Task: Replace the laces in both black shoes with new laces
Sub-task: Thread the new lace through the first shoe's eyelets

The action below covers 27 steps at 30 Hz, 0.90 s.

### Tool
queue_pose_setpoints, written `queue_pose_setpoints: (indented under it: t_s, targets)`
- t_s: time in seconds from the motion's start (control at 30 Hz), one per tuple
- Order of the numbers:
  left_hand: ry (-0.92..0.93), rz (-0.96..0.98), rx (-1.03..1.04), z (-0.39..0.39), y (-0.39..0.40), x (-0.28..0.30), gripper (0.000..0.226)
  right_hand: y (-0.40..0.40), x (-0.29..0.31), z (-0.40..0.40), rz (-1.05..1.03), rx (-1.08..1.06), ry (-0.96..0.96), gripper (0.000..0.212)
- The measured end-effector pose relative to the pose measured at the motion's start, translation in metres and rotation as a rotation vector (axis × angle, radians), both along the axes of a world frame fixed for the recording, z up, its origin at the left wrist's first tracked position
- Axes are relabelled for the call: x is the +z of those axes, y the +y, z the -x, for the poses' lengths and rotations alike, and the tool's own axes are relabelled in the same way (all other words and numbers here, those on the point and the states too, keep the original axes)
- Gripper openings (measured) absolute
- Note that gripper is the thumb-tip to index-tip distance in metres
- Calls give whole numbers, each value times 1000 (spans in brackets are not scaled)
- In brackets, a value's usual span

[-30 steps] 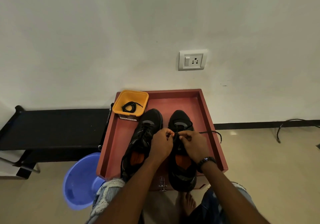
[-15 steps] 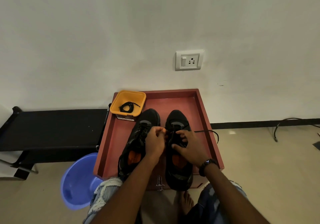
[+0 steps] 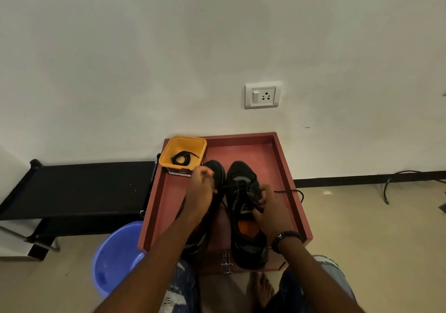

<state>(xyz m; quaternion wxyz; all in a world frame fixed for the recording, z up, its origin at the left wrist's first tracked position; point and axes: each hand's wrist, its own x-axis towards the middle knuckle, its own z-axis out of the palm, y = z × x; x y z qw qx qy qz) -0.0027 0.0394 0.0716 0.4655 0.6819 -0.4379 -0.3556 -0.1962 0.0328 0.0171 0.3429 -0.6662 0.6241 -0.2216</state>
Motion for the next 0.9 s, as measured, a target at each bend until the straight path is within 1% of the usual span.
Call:
queue_pose_setpoints:
  t_s: [0.03, 0.07, 0.1, 0.17, 0.23, 0.3, 0.37, 0.47, 0.53, 0.6, 0.67, 0.8, 0.9]
  targets:
    - [-202, -26, -116, 3, 2, -5, 13, 0, 0, -1, 11, -14, 30, 43]
    - [-365, -69, -238, 7, 4, -12, 12, 0, 1, -3, 17, -22, 57, 37]
    - [-484, -133, -341, 11, 5, -18, 11, 1, 1, -4, 23, -28, 82, 34]
    - [-607, -284, -445, 20, 4, -29, 12, 0, 1, -7, 40, -32, 131, 31]
    - [-720, -405, -476, 29, -4, -33, 20, 0, 1, -8, 55, -32, 170, 28]
    - [-809, -443, -502, 33, -13, -30, 27, 1, -1, -8, 63, -35, 200, 25]
    - [-780, -423, -515, 32, -18, -26, 31, 1, -4, -7, 66, -45, 216, 20]
    - [-634, -374, -498, 21, -18, -22, 37, -2, -7, -10, 90, -37, 267, 14]
    - [-535, -348, -494, 18, -12, -20, 36, -3, -9, -12, 93, -30, 291, 14]
    - [-489, -318, -491, 21, -8, -19, 35, -4, -9, -11, 88, -35, 307, 14]
    - [-478, -294, -496, 27, -4, -19, 36, -5, -9, -6, 93, -48, 316, 13]
    - [-575, -256, -468, 31, -1, -22, 37, -5, -6, -2, 81, -19, 306, 10]
    - [-601, -287, -424, 21, 2, -27, 36, -4, -1, -4, 55, 10, 293, 18]
